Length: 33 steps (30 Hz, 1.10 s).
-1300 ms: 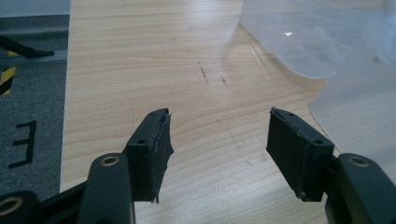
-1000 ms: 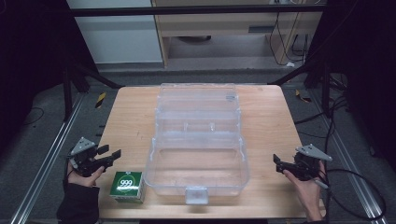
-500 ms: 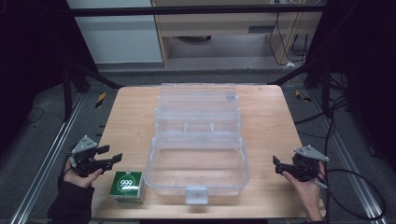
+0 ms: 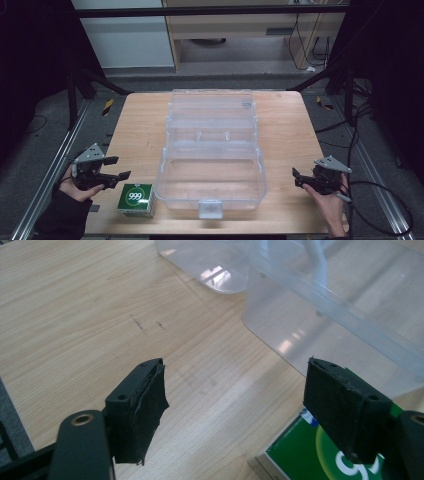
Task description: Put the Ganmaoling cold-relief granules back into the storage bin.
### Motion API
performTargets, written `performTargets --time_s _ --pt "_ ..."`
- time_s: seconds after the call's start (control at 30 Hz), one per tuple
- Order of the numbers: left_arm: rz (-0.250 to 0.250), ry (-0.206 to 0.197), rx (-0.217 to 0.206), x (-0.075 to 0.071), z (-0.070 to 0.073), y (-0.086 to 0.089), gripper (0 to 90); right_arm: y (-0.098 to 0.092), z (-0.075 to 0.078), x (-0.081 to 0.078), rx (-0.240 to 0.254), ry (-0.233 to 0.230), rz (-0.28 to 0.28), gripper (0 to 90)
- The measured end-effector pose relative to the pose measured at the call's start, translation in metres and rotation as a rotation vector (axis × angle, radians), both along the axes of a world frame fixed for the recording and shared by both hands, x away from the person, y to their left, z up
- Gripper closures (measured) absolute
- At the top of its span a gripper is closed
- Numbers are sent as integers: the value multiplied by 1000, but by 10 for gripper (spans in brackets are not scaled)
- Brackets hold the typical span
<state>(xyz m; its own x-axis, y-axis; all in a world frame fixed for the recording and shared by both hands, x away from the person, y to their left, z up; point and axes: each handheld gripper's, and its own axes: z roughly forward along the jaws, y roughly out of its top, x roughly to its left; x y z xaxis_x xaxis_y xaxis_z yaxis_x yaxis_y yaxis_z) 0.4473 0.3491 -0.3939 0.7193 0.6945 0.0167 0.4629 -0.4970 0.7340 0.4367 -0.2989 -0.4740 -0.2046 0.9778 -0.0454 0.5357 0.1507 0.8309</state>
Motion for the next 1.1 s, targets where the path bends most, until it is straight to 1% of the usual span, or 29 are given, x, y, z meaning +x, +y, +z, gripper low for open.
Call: performTargets --time_s 0.03,0.3,0.57,0.73,0.83,0.9,0.97,1.0,1.03,1.07,1.1 --pt "0 0 0 0 0 0 236 0 0 0 0 0 0 22" --pt "-99 19 51 -4 6 -5 207 1 -1 0 -18 6 7 22" --pt "-170 41 93 -9 12 -7 192 0 -3 1 -26 6 13 22" --pt "-226 65 136 -10 12 -12 183 0 -4 1 -13 -2 18 21" --pt "-265 73 158 -11 14 -16 175 1 -5 2 -17 0 18 18" --pt "-274 76 161 -12 14 -17 164 1 -5 2 -25 4 20 19" --pt "-297 79 178 -12 16 -19 160 2 -6 2 -31 8 22 19" --pt "-297 79 178 -12 16 -19 156 2 -6 2 -32 9 23 18" --pt "-314 84 195 -12 17 -20 155 2 -6 2 -32 11 24 19" --pt "-314 84 195 -12 17 -20 154 2 -6 2 -32 11 24 19" --pt "-320 88 204 -12 18 -21 151 2 -6 2 -32 12 25 18"
